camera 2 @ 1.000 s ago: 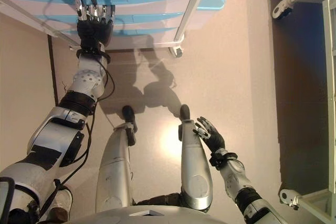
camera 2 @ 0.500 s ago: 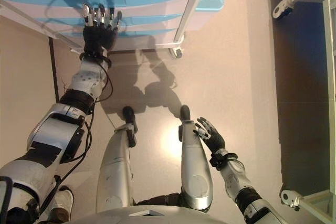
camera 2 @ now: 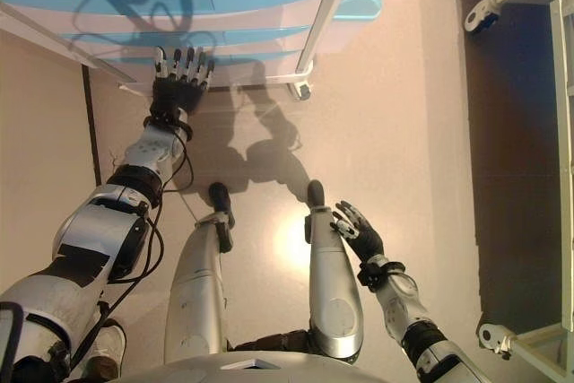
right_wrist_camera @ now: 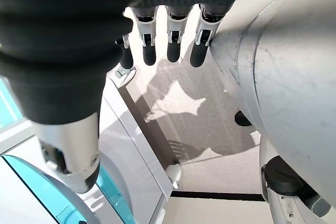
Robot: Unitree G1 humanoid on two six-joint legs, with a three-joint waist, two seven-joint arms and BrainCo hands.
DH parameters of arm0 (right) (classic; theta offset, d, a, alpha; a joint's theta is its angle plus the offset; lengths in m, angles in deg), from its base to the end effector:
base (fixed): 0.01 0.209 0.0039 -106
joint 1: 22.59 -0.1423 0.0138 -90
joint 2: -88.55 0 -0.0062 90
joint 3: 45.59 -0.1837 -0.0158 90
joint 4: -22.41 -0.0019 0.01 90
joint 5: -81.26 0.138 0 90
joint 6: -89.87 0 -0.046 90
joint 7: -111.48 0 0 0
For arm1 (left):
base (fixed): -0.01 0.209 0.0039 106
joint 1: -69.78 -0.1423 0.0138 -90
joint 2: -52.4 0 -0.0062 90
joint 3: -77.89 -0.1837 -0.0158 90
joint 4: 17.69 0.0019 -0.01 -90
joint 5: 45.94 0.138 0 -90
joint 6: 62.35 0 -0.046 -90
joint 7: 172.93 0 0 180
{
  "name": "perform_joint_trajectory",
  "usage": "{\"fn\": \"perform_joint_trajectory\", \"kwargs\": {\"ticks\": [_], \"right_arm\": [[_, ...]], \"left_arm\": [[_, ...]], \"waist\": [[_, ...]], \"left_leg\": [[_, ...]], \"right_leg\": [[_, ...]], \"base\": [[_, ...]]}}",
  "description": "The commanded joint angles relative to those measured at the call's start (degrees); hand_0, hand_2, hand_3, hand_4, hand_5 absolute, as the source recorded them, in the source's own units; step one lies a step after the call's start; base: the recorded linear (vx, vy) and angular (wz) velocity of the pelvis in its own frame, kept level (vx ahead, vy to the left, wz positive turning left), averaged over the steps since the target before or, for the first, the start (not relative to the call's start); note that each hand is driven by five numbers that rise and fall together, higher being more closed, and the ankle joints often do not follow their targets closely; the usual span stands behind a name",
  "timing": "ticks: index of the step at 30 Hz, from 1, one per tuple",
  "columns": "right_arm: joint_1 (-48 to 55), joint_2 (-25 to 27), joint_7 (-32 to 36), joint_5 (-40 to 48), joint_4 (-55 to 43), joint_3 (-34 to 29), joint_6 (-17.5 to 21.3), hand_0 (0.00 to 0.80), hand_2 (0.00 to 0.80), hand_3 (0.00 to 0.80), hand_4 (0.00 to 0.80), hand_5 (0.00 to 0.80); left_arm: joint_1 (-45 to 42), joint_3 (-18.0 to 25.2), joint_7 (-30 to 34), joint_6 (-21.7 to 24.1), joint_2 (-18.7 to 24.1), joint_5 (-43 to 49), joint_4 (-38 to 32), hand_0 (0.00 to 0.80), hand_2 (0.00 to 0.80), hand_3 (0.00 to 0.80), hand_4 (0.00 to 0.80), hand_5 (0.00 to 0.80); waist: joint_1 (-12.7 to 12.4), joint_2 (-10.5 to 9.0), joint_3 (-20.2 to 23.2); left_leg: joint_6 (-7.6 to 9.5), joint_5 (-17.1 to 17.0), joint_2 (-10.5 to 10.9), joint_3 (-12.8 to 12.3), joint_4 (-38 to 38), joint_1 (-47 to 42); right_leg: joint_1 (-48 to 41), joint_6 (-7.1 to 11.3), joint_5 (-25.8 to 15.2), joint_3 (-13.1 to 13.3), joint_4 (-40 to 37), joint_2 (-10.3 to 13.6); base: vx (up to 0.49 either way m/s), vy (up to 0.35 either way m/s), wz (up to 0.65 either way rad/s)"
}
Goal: Open the drawer and pick up the medicine
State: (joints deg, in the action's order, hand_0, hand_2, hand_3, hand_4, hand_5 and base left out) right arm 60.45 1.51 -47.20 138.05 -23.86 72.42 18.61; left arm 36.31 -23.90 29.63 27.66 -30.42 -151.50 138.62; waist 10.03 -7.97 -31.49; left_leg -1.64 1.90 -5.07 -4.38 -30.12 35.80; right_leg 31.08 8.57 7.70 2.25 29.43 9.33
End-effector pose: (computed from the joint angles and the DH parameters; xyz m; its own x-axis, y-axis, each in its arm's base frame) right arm 0.1778 -0.1894 -0.0568 0.9015 0.3257 -0.2850 -0.1555 0.8583 0.4890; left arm 0.3548 0.2093 0.1265 0.9762 -0.0170 0.2161 0.2133 0.2519 -0.9440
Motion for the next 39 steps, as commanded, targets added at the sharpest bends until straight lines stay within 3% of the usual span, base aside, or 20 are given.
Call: {"fn": "perform_joint_trajectory", "kwargs": {"ticks": [1,12,39], "right_arm": [[5.7,-0.6,1.2,-2.0,-1.3,3.1,-1.7,0.000,0.000,0.000,0.000,0.000],[5.5,-0.6,1.2,-1.4,-1.7,3.2,-2.3,0.000,0.000,0.000,0.000,0.000],[4.8,1.6,1.8,-0.7,-1.2,2.4,-2.4,0.000,0.000,0.000,0.000,0.000]], "left_arm": [[-0.6,4.1,4.0,-0.9,1.2,1.9,1.4,0.000,0.000,0.000,0.000,0.000],[1.0,4.8,8.9,0.5,3.5,-1.1,-0.2,0.000,0.000,0.000,0.000,0.000],[10.6,-3.4,2.5,11.4,3.7,-3.2,-15.4,0.000,0.000,0.000,0.000,0.000]], "waist": [[0.9,0.85,1.7],[0.6,0.58,1.7],[1.3,2.37,1.7]], "left_leg": [[4.90,7.5,2.7,-5.2,1.7,-4.0],[5.36,8.2,2.8,-4.6,1.6,-4.1],[5.36,8.4,3.9,-5.3,1.6,-3.0]], "right_leg": [[4.8,-2.15,-9.0,-3.6,-1.2,-3.6],[5.1,-1.81,-9.8,-3.6,-0.8,-3.9],[6.5,-2.70,-9.6,-3.0,-1.6,-3.3]], "base": [[0.000,0.000,0.00],[0.000,0.000,0.00],[0.001,0.005,0.01]]}}
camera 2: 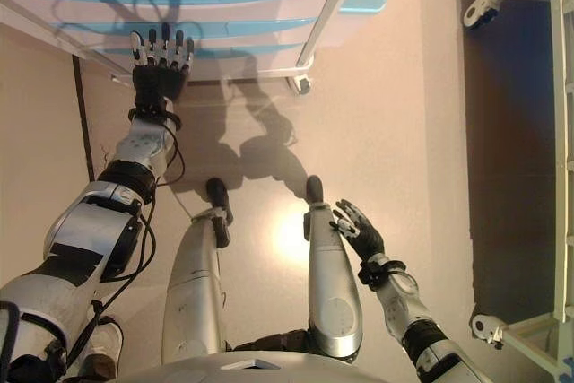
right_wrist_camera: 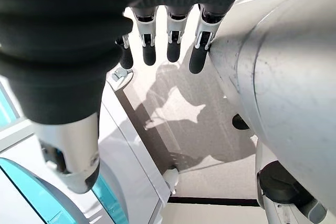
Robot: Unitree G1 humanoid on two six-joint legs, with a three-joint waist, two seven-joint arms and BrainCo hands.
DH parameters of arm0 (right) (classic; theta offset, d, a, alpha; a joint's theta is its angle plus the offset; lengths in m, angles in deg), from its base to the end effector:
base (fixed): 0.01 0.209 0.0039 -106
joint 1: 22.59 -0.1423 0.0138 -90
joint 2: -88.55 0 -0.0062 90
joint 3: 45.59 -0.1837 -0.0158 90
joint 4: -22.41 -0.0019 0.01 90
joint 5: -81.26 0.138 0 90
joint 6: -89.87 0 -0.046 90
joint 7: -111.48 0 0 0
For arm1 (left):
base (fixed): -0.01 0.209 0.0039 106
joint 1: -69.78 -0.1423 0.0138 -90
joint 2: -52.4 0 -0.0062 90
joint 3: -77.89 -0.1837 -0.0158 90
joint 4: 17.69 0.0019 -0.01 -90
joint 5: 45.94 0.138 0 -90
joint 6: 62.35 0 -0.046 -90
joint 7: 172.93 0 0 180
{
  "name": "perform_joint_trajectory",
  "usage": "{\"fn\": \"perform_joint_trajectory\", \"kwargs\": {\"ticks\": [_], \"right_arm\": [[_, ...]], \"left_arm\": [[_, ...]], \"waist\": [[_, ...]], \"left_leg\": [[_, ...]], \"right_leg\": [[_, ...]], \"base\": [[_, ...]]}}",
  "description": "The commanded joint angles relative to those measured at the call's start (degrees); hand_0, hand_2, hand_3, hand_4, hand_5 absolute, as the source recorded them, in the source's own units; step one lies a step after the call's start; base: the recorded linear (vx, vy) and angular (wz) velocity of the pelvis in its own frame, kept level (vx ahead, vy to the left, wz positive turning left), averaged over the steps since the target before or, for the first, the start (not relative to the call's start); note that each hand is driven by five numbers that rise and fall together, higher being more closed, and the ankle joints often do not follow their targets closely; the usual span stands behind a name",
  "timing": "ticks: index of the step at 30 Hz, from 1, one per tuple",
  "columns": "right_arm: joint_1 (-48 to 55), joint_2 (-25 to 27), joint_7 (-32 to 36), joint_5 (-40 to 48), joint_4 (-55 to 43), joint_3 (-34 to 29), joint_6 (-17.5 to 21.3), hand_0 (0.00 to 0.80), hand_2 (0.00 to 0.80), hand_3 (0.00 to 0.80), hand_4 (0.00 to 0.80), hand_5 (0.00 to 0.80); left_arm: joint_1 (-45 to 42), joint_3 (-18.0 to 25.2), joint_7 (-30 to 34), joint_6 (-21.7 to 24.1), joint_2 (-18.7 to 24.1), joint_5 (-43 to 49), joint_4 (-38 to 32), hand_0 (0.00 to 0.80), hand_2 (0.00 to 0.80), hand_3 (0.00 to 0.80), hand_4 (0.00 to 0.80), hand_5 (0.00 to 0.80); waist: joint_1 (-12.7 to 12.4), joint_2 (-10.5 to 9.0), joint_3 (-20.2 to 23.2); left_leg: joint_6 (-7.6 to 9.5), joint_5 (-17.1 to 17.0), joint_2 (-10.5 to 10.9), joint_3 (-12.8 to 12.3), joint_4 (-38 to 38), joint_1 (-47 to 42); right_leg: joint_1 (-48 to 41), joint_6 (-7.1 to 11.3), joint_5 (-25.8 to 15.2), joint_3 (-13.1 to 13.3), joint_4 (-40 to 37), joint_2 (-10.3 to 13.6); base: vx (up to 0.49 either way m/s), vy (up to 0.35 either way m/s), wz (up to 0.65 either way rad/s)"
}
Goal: Open the drawer and pick up the medicine
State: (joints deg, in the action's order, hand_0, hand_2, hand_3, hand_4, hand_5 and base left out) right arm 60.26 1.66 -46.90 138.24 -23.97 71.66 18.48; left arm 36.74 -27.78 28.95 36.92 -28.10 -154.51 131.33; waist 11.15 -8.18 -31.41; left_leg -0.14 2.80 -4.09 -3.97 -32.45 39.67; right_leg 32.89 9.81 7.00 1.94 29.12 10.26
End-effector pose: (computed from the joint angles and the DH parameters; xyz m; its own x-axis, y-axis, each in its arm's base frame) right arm 0.1797 -0.1915 -0.0553 0.9066 0.3195 -0.2756 -0.1526 0.8572 0.4918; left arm 0.3579 0.2115 0.1521 0.9352 0.0616 0.3486 0.3131 0.3157 -0.8957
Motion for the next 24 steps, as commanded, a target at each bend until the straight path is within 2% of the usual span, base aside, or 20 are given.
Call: {"fn": "perform_joint_trajectory", "kwargs": {"ticks": [1,8,24], "right_arm": [[5.0,1.4,1.6,-1.0,-0.9,3.1,-2.2,0.000,0.000,0.000,0.000,0.000],[5.2,1.5,1.6,-1.0,-0.4,3.0,-2.0,0.000,0.000,0.000,0.000,0.000],[6.4,2.1,-1.2,-1.5,-3.0,2.5,-1.9,0.000,0.000,0.000,0.000,0.000]], "left_arm": [[10.2,0.4,3.4,2.4,1.3,-0.4,-8.1,0.000,0.000,0.000,0.000,0.000],[10.7,-0.1,2.2,3.2,1.0,-0.3,-10.6,0.000,0.000,0.000,0.000,0.000],[5.5,0.0,3.3,4.5,-2.1,3.8,-23.0,0.000,0.000,0.000,0.000,0.000]], "waist": [[0.3,2.64,1.6],[0.1,3.11,1.6],[-1.0,4.48,1.6]], "left_leg": [[3.85,7.5,2.9,-5.7,4.0,-6.9],[3.69,7.3,3.1,-5.7,4.1,-7.2],[3.43,6.0,4.0,-5.4,5.6,-7.3]], "right_leg": [[4.7,-4.00,-8.9,-2.7,-1.3,-4.2],[4.3,-4.19,-8.4,-2.8,-1.7,-3.9],[3.6,-4.63,-7.1,-3.8,-2.6,-3.1]], "base": [[0.000,0.000,0.00],[0.009,-0.001,0.04],[0.000,0.000,0.00]]}}
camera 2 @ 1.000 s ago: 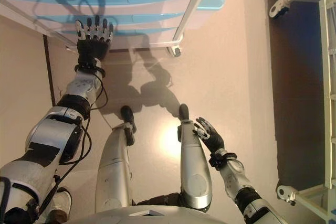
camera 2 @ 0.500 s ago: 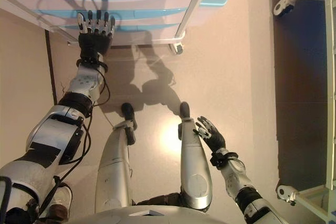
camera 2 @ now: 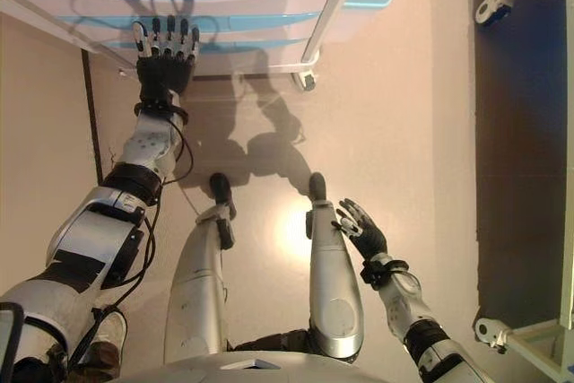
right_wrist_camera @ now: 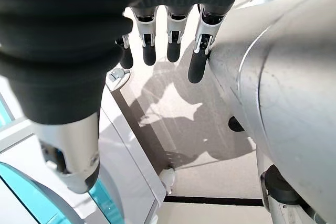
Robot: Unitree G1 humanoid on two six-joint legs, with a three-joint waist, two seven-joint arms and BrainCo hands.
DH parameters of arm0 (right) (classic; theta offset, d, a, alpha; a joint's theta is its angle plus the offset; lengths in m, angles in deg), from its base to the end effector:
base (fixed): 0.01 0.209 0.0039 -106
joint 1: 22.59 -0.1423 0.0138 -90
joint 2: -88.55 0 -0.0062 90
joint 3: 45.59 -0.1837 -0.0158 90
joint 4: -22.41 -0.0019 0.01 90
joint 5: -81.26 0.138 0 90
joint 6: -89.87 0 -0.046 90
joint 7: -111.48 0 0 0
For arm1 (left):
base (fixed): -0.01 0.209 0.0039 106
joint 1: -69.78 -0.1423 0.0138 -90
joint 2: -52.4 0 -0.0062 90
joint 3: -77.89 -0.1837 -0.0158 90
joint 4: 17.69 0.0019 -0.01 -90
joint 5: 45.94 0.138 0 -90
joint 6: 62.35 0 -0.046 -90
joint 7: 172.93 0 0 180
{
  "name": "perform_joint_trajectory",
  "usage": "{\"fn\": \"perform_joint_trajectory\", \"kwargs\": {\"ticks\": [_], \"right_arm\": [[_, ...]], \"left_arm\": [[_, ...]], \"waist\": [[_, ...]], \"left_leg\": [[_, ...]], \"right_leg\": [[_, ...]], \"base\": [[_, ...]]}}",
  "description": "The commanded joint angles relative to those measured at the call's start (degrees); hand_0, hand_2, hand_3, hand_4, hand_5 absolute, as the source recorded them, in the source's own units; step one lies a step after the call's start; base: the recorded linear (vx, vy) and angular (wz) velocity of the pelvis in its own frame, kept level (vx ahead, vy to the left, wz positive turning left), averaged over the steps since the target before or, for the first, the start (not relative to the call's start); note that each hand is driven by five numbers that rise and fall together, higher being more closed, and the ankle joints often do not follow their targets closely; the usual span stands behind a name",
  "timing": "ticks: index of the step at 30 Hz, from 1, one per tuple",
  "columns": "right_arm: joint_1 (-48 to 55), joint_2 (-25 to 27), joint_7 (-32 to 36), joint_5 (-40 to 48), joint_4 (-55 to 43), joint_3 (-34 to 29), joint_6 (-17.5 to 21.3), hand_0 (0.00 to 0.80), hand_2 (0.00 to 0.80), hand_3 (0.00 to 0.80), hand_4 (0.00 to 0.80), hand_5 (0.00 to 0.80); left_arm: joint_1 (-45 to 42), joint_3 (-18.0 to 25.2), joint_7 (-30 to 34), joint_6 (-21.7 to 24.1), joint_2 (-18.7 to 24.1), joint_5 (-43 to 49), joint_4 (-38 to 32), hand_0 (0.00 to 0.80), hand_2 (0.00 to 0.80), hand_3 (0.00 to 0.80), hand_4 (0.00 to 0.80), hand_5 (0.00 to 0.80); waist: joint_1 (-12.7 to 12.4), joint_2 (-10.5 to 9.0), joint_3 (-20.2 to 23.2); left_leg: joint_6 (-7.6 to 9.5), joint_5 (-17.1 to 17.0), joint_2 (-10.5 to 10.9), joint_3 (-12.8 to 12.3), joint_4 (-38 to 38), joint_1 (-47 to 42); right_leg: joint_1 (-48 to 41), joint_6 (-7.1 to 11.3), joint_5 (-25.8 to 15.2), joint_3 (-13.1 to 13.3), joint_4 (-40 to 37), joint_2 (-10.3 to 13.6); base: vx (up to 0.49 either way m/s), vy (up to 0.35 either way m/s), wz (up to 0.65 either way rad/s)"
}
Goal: Open the drawer and pick up the medicine
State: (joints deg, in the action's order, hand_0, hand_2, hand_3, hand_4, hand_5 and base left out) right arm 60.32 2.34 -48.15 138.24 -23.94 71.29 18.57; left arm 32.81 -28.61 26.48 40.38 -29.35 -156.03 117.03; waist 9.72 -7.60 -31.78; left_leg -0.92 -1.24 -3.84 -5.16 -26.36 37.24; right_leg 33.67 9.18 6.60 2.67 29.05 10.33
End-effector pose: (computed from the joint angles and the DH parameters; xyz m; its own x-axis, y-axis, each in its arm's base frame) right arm 0.1797 -0.1961 -0.0545 0.9130 0.2897 -0.2873 -0.1267 0.8706 0.4754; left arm 0.3525 0.1868 0.1639 0.8968 0.0088 0.4423 0.4265 0.2482 -0.8698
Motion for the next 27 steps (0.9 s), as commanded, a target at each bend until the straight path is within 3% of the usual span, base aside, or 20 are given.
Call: {"fn": "perform_joint_trajectory", "kwargs": {"ticks": [1,7,20,27], "right_arm": [[6.4,1.4,0.1,-1.6,-3.0,2.8,-1.9,0.000,0.000,0.000,0.000,0.000],[6.5,1.5,0.6,-1.2,-2.8,2.3,-2.1,0.000,0.000,0.000,0.000,0.000],[6.6,1.1,-0.6,-2.7,-3.6,1.7,-2.6,0.000,0.000,0.000,0.000,0.000],[6.6,1.4,0.1,-2.3,-3.2,2.1,-2.7,0.000,0.000,0.000,0.000,0.000]], "left_arm": [[9.5,0.8,6.0,1.0,-1.0,4.8,-9.0,0.000,0.000,0.000,0.000,0.000],[9.8,0.2,4.6,1.9,-1.0,5.9,-11.1,0.000,0.000,0.000,0.000,0.000],[3.4,1.3,4.4,-1.2,-3.5,7.8,-11.2,0.000,0.000,0.000,0.000,0.000],[6.3,1.2,5.8,0.9,-1.9,7.5,-9.5,0.000,0.000,0.000,0.000,0.000]], "waist": [[0.5,3.88,2.0],[0.3,3.90,2.0],[-0.2,4.26,2.0],[0.2,3.98,2.0]], "left_leg": [[4.25,10.0,3.7,-4.3,-0.5,-5.0],[4.22,10.2,3.8,-4.3,-0.9,-4.8],[4.26,9.5,3.9,-4.2,-0.2,-5.2],[4.36,9.7,3.7,-4.5,-0.8,-5.3]], "right_leg": [[2.7,-3.99,-6.7,-4.6,-2.6,-3.1],[2.6,-4.02,-6.9,-4.7,-2.7,-2.9],[2.0,-4.18,-6.4,-5.1,-2.5,-3.0],[2.1,-4.15,-6.5,-4.9,-2.2,-3.0]], "base": [[0.000,0.000,0.00],[0.000,0.000,0.01],[0.000,0.002,-0.01],[0.000,0.000,0.00]]}}
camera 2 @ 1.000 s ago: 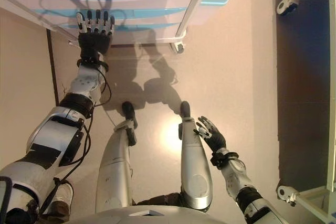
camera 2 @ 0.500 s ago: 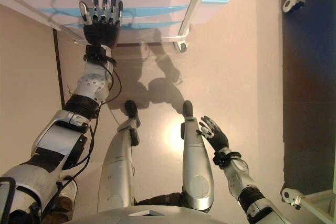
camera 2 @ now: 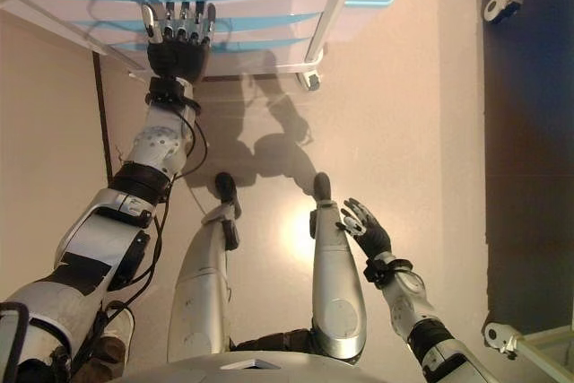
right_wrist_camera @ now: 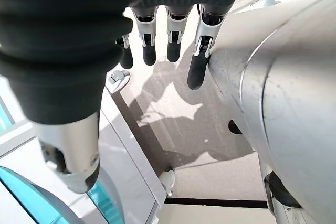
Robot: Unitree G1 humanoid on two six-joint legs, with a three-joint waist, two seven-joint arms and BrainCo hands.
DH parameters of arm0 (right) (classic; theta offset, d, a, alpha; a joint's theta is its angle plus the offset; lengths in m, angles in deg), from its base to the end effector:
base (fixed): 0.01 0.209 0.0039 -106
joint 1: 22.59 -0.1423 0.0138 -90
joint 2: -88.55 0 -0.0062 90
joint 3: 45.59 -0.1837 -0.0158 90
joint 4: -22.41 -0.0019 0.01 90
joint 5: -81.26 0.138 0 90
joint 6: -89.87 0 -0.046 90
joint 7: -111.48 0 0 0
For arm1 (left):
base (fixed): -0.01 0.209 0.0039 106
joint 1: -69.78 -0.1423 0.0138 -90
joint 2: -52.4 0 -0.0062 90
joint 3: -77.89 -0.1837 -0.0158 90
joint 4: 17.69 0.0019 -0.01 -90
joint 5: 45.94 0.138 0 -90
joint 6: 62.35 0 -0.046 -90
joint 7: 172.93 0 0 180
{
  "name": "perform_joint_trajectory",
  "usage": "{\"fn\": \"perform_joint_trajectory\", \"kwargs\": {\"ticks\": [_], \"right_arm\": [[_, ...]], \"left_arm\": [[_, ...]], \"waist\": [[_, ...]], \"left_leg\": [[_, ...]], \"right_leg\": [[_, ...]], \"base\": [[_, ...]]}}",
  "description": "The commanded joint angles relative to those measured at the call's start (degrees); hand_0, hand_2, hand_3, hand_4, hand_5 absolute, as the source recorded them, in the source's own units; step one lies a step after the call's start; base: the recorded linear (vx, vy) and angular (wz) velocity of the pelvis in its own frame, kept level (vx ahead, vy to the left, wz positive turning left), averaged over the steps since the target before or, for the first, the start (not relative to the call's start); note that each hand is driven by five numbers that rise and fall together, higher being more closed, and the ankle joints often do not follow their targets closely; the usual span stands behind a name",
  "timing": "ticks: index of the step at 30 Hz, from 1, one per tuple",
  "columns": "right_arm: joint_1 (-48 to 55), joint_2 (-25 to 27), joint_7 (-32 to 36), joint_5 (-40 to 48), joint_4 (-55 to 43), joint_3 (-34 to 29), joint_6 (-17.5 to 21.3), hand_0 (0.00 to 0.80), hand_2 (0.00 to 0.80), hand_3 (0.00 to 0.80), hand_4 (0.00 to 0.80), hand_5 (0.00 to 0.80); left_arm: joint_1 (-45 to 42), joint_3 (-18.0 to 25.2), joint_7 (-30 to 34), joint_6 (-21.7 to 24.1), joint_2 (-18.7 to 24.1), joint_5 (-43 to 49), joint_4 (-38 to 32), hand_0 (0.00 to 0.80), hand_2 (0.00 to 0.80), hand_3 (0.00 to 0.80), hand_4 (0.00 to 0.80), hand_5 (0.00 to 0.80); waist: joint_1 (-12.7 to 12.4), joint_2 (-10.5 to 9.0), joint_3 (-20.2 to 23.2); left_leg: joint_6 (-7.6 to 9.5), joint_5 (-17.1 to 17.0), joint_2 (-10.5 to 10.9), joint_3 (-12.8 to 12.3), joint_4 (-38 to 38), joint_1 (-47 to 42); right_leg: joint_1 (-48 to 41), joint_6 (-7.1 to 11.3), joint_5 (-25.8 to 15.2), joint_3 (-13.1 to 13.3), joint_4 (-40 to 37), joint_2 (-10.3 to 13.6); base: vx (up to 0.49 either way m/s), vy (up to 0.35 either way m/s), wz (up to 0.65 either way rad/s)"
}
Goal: Open the drawer and pick up the medicine
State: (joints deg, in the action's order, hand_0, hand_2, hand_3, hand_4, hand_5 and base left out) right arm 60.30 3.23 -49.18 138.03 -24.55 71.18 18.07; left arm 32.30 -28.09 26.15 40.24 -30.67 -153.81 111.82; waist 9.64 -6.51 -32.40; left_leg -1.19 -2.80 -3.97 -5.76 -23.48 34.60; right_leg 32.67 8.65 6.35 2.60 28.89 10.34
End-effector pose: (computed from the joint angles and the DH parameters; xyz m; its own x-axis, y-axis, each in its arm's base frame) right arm 0.1809 -0.1998 -0.0524 0.9143 0.2759 -0.2966 -0.1165 0.8804 0.4598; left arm 0.3503 0.1726 0.1736 0.8654 -0.0465 0.4989 0.4953 0.2309 -0.8375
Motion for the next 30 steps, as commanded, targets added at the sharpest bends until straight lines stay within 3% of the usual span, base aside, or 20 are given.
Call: {"fn": "perform_joint_trajectory", "kwargs": {"ticks": [1,8,14,29,30], "right_arm": [[6.6,0.7,1.2,-2.0,-2.6,2.2,-2.3,0.000,0.000,0.000,0.000,0.000],[6.6,0.8,2.6,-1.5,-1.2,1.8,-1.6,0.000,0.000,0.000,0.000,0.000],[6.0,0.7,3.1,-1.6,-0.5,1.5,-1.9,0.000,0.000,0.000,0.000,0.000],[4.9,0.3,3.1,-1.3,1.3,1.0,-1.8,0.000,0.000,0.000,0.000,0.000],[4.8,0.3,3.0,-1.2,1.2,1.1,-1.9,0.000,0.000,0.000,0.000,0.000]], "left_arm": [[7.5,0.6,6.9,1.4,-0.1,4.5,-4.3,0.000,0.000,0.000,0.000,0.000],[9.9,1.3,13.4,6.6,0.4,0.2,-8.9,0.000,0.000,0.000,0.000,0.000],[11.3,0.5,13.7,11.1,-0.5,1.1,-12.2,0.000,0.000,0.000,0.000,0.000],[11.7,-0.1,20.2,13.9,-2.0,0.2,-14.8,0.000,0.000,0.000,0.000,0.000],[11.7,-0.2,20.2,13.9,-2.1,0.5,-14.9,0.160,0.160,0.160,0.160,0.160]], "waist": [[0.3,2.88,2.6],[0.2,2.80,2.6],[0.1,2.83,2.6],[-0.5,3.10,2.6],[-0.5,3.11,2.6]], "left_leg": [[4.67,11.4,3.8,-3.8,-3.7,-2.7],[4.45,11.5,3.9,-3.7,-3.7,-2.9],[4.34,11.3,3.9,-3.7,-3.4,-2.9],[4.07,11.2,4.3,-3.5,-3.5,-3.0],[4.06,11.2,4.3,-3.5,-3.5,-3.0]], "right_leg": [[3.0,-3.62,-6.3,-4.7,-2.1,-3.0],[2.6,-3.75,-6.4,-4.6,-2.5,-3.0],[2.5,-3.93,-6.3,-4.8,-2.6,-2.9],[1.9,-4.26,-5.9,-5.1,-2.9,-2.5],[1.8,-4.29,-5.9,-5.1,-2.9,-2.5]], "base": [[0.000,0.000,0.00],[0.000,0.000,0.00],[0.000,0.000,0.00],[0.000,0.000,0.00],[0.000,0.000,0.00]]}}
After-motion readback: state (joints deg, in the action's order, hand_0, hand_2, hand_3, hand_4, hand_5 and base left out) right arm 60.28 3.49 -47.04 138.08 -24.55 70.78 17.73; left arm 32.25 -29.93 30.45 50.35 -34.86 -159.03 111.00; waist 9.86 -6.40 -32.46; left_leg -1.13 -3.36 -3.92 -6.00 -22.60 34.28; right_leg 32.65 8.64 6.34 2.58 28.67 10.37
